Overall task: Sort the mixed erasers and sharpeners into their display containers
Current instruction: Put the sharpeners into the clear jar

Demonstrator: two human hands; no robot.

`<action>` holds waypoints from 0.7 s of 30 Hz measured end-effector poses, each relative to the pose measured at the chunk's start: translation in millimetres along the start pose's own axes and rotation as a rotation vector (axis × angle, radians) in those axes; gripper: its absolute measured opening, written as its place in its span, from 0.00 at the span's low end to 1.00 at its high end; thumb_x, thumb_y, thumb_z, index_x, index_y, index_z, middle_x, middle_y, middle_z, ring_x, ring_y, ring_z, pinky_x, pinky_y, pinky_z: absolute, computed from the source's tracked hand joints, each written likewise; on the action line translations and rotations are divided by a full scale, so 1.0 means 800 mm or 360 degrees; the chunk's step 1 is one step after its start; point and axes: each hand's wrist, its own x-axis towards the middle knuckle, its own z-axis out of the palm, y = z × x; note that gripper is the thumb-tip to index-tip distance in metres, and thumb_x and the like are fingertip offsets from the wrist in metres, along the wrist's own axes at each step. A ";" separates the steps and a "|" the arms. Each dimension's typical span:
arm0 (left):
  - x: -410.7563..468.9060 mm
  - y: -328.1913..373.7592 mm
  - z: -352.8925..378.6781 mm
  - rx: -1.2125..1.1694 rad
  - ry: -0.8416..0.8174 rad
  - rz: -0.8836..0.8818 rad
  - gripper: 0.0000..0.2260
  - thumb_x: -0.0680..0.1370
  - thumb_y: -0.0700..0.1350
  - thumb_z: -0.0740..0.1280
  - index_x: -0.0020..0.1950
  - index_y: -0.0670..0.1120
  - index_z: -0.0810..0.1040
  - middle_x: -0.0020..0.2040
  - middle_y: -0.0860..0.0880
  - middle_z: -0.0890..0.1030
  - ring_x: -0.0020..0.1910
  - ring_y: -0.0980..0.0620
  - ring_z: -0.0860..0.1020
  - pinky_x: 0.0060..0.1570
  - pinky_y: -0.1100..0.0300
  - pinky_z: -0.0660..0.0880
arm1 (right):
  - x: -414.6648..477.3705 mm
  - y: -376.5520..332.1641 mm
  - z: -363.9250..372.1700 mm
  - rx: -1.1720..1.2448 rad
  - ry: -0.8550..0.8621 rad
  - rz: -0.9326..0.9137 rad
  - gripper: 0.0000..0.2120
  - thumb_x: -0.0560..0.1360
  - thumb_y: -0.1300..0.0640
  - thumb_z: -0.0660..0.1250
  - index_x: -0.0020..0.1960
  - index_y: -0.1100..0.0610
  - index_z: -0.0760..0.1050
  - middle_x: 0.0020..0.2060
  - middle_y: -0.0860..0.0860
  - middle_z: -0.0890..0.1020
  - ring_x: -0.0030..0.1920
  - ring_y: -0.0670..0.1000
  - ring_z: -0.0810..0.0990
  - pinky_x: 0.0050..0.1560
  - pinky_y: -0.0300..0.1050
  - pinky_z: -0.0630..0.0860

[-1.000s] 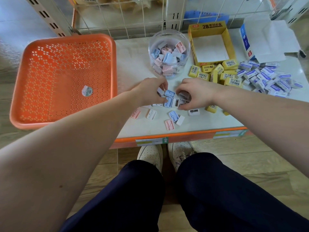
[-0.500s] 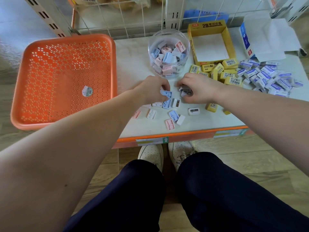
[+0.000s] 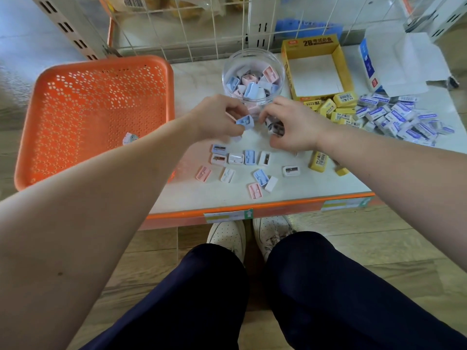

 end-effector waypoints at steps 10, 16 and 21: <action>0.002 0.042 -0.051 0.0013 0.0349 0.0185 0.12 0.73 0.40 0.69 0.55 0.47 0.79 0.48 0.55 0.79 0.41 0.62 0.76 0.36 0.81 0.68 | 0.003 0.002 -0.041 0.0197 0.0507 0.0019 0.19 0.69 0.60 0.69 0.59 0.55 0.75 0.50 0.49 0.72 0.49 0.45 0.69 0.49 0.35 0.64; 0.024 0.042 -0.036 0.0281 0.0626 0.0229 0.14 0.73 0.41 0.67 0.57 0.47 0.80 0.52 0.51 0.81 0.49 0.55 0.78 0.45 0.71 0.67 | 0.021 0.007 -0.049 0.0172 0.0769 0.0187 0.21 0.73 0.55 0.67 0.66 0.53 0.71 0.59 0.53 0.73 0.58 0.49 0.72 0.48 0.23 0.60; 0.036 0.044 -0.030 0.0197 0.0690 0.0312 0.16 0.72 0.41 0.68 0.61 0.45 0.77 0.55 0.49 0.80 0.52 0.54 0.77 0.52 0.65 0.73 | 0.034 -0.007 -0.048 0.0246 0.0942 0.0139 0.21 0.74 0.53 0.68 0.66 0.53 0.72 0.57 0.53 0.76 0.55 0.50 0.76 0.54 0.36 0.71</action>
